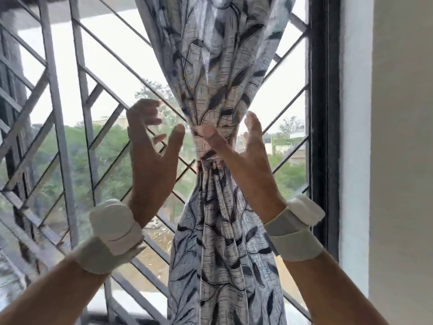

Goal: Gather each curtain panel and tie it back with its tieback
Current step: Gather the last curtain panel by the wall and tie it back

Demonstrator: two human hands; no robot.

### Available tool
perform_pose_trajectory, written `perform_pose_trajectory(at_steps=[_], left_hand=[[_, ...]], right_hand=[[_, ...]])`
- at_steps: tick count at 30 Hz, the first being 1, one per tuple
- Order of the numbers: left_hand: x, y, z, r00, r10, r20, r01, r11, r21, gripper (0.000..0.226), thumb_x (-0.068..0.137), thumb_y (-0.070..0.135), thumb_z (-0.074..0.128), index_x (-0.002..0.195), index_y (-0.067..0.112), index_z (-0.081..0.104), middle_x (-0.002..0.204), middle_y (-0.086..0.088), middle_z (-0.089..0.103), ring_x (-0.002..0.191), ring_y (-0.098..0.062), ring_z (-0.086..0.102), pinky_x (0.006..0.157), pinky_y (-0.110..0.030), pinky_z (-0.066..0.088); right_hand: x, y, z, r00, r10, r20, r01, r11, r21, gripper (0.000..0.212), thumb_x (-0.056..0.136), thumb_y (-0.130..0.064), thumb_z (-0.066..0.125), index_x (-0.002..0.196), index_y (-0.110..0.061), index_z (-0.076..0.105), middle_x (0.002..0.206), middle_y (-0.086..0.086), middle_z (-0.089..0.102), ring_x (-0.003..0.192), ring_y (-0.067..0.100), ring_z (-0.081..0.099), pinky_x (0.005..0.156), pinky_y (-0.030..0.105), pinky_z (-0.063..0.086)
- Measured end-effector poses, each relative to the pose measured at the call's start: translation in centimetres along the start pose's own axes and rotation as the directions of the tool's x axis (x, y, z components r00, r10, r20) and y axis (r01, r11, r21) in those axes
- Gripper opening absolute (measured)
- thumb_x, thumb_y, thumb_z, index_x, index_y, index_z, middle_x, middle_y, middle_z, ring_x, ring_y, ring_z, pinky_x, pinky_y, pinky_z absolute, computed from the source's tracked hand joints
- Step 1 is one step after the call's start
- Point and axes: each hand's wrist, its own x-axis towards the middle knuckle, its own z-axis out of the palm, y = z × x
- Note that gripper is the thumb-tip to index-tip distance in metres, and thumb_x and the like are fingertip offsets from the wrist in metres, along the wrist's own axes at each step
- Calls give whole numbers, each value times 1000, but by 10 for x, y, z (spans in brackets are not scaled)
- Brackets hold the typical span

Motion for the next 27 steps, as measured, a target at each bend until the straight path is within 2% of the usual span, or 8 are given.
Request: perform_pose_trajectory(at_steps=[2, 4, 9, 13, 17, 21, 24, 27], left_hand=[[-6, -10, 0, 942, -282, 180, 305, 946, -113, 37, 88, 34, 57, 116, 13, 47, 108, 5, 58, 103, -5, 58, 84, -23, 51], [-8, -15, 11, 826, -428, 368, 513, 840, -174, 14, 95, 27, 52, 102, 16, 56, 97, 11, 67, 98, -3, 64, 76, -21, 54], [9, -18, 13, 823, -251, 509, 329, 942, -66, 43, 83, -11, 55, 80, 31, 65, 80, 21, 71, 86, 4, 66, 71, -15, 51], [27, -28, 5, 863, -352, 361, 444, 870, -213, 25, 87, 18, 65, 110, 25, 66, 110, 7, 68, 104, -7, 63, 88, -33, 53], [22, -15, 41, 543, -418, 728, 751, 630, -199, 66, 75, 47, 71, 127, 11, 52, 122, 2, 61, 109, -11, 56, 92, -39, 44], [12, 10, 88, 582, -361, 728, 780, 500, -376, 41, 74, 35, 72, 102, 6, 69, 100, -12, 70, 95, -26, 67, 84, -33, 54], [4, 38, 123, 628, -381, 678, 773, 404, -488, 34, 75, 27, 71, 102, 6, 70, 90, -5, 74, 83, -18, 71, 69, -22, 56], [0, 65, 153, 683, -407, 606, 728, 446, -521, 11, 86, 17, 62, 87, 11, 71, 75, 2, 73, 68, -12, 69, 61, -20, 52]], right_hand=[[7, -4, 10, 997, 52, 54, -52, 999, -3, 121, 56, -77, 62, 151, -24, 9, 158, 1, 24, 141, 12, 26, 114, 30, 17], [15, -2, 24, 995, 52, 82, -55, 998, 36, 107, 54, -77, 71, 138, -26, 29, 131, -1, 58, 120, 17, 56, 104, 42, 46], [22, 12, 40, 998, -2, -57, -1, 998, -56, 52, 80, -48, 66, 122, -20, 52, 105, -3, 68, 97, 12, 65, 84, 32, 55], [21, 15, 27, 993, -80, -84, 78, 996, -34, 17, 88, -10, 60, 104, -4, 61, 75, -1, 65, 55, -6, 55, 50, 8, 43], [16, 13, 16, 993, -87, -79, 85, 996, -20, 9, 90, -7, 56, 84, -8, 63, 62, -7, 58, 47, -1, 47, 45, 12, 36], [17, 15, -9, 993, -75, -95, 75, 997, -10, 29, 88, -6, 54, 63, -20, 51, 52, -9, 50, 44, 0, 44, 46, 13, 32], [20, 14, -48, 991, -99, -90, 100, 995, 5, 18, 88, -1, 52, 74, -11, 59, 61, -5, 57, 55, 4, 53, 53, 18, 42], [23, 10, -83, 988, -120, -98, 126, 991, 53, 16, 88, -2, 50, 82, -9, 62, 71, 0, 63, 68, 13, 62, 63, 27, 51]])
